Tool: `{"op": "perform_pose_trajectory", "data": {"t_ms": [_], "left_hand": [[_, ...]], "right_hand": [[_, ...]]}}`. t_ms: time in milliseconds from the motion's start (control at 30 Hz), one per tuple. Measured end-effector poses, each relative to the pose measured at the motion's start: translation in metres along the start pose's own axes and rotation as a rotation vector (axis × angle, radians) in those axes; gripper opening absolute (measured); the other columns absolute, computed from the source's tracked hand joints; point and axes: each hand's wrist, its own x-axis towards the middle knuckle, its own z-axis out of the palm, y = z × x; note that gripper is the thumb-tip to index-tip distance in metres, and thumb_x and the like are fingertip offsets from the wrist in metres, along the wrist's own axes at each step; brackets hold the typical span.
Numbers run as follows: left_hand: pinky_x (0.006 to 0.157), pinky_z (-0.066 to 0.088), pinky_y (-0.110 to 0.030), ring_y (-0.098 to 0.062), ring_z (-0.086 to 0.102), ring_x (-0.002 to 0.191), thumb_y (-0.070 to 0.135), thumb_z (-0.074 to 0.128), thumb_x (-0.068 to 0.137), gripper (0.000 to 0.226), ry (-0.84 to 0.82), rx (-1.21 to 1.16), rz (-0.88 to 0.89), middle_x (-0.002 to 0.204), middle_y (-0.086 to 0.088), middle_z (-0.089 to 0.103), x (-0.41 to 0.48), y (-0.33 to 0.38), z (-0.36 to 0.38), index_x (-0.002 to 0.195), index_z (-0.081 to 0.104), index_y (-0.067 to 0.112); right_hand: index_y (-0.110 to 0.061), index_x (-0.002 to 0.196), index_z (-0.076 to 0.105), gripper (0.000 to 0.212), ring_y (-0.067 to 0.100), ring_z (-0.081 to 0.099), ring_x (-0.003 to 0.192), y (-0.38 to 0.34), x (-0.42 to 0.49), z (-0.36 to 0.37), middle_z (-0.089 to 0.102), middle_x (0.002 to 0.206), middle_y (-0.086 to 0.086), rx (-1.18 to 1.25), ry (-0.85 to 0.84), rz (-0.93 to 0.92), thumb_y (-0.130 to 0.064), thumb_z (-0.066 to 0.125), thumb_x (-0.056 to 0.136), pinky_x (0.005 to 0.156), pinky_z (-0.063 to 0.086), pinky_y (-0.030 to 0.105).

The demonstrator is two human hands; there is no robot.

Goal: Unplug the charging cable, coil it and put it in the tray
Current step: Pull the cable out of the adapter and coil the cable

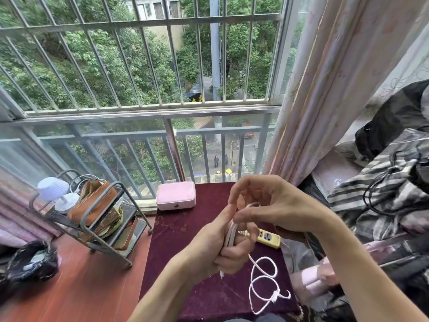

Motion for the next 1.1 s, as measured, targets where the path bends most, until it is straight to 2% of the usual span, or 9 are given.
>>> {"op": "perform_pose_trajectory", "data": {"t_ms": [67, 233, 400, 533, 633, 733, 800, 967, 1100], "left_hand": [[0.036, 0.019, -0.022, -0.006, 0.020, 0.034, 0.074, 0.033, 0.096, 0.069, -0.028, -0.033, 0.008, 0.045, 0.007, 0.023, -0.002, 0.002, 0.001, 0.087, 0.059, 0.011], [0.035, 0.015, -0.023, -0.006, 0.022, 0.035, 0.057, 0.035, 0.105, 0.054, -0.065, -0.089, 0.088, 0.046, 0.009, 0.027, -0.008, 0.010, 0.006, 0.074, 0.049, 0.015], [0.032, 0.020, -0.020, -0.008, 0.018, 0.033, 0.041, 0.029, 0.108, 0.048, -0.085, -0.197, 0.176, 0.046, 0.005, 0.021, -0.010, 0.020, 0.012, 0.078, 0.052, 0.011], [0.033, 0.017, -0.021, -0.007, 0.017, 0.034, 0.036, 0.031, 0.108, 0.042, -0.103, -0.329, 0.244, 0.047, 0.005, 0.025, -0.008, 0.025, 0.013, 0.085, 0.053, 0.009], [0.034, 0.011, -0.022, -0.007, 0.020, 0.034, 0.036, 0.035, 0.107, 0.040, -0.067, -0.392, 0.283, 0.047, 0.005, 0.026, -0.008, 0.027, 0.008, 0.085, 0.055, 0.009], [0.035, 0.016, -0.021, -0.008, 0.023, 0.035, 0.035, 0.031, 0.109, 0.044, -0.038, -0.424, 0.343, 0.048, 0.005, 0.027, -0.008, 0.031, 0.002, 0.089, 0.059, 0.007], [0.035, 0.019, -0.021, -0.008, 0.023, 0.035, 0.033, 0.031, 0.109, 0.042, 0.003, -0.416, 0.387, 0.048, 0.004, 0.027, -0.008, 0.035, -0.001, 0.099, 0.060, 0.004], [0.034, 0.019, -0.020, -0.007, 0.022, 0.033, 0.039, 0.032, 0.109, 0.049, 0.187, -0.390, 0.450, 0.047, 0.004, 0.036, -0.003, 0.041, -0.007, 0.122, 0.057, -0.001], [0.034, 0.021, -0.019, -0.003, 0.029, 0.030, 0.044, 0.034, 0.107, 0.052, 0.430, -0.299, 0.483, 0.048, 0.005, 0.037, 0.002, 0.044, -0.011, 0.125, 0.055, 0.000]], "right_hand": [[-0.023, 0.108, 0.076, 0.027, 0.014, 0.060, 0.076, 0.007, 0.003, 0.000, 0.064, 0.086, 0.000, 0.029, 0.031, -0.022, -0.027, 0.089, 0.085, 0.071, 0.051, 0.030], [-0.024, 0.108, 0.078, 0.031, 0.003, 0.059, 0.071, 0.026, 0.008, 0.004, 0.064, 0.082, -0.004, 0.235, 0.151, -0.047, -0.034, 0.090, 0.081, 0.068, 0.051, 0.015], [-0.021, 0.099, 0.083, 0.036, 0.015, 0.057, 0.067, 0.048, 0.005, 0.022, 0.064, 0.075, 0.009, 0.410, 0.288, -0.020, -0.052, 0.086, 0.081, 0.068, 0.049, 0.025], [-0.007, 0.114, 0.079, 0.047, 0.039, 0.041, 0.098, 0.069, -0.001, 0.044, 0.049, 0.103, 0.029, 0.631, 0.350, 0.055, -0.045, 0.083, 0.086, 0.080, 0.046, 0.039], [0.004, 0.124, 0.072, 0.051, 0.038, 0.044, 0.098, 0.077, -0.003, 0.059, 0.051, 0.106, 0.027, 0.583, 0.425, 0.128, -0.038, 0.073, 0.095, 0.084, 0.039, 0.051], [0.000, 0.123, 0.074, 0.045, 0.019, 0.050, 0.061, 0.079, -0.009, 0.070, 0.058, 0.080, 0.017, 0.514, 0.472, 0.171, -0.036, 0.065, 0.096, 0.059, 0.045, 0.027], [-0.009, 0.117, 0.078, 0.033, 0.009, 0.046, 0.052, 0.082, -0.014, 0.075, 0.060, 0.070, 0.002, 0.440, 0.478, 0.184, -0.033, 0.062, 0.100, 0.050, 0.041, 0.019], [-0.028, 0.116, 0.079, 0.024, 0.009, 0.044, 0.051, 0.081, -0.022, 0.076, 0.060, 0.066, -0.008, 0.135, 0.414, 0.242, -0.026, 0.056, 0.111, 0.048, 0.035, 0.025], [-0.041, 0.116, 0.075, 0.021, 0.000, 0.043, 0.053, 0.071, -0.029, 0.077, 0.055, 0.061, -0.015, -0.117, 0.310, 0.255, -0.040, 0.055, 0.108, 0.052, 0.037, 0.021]]}}
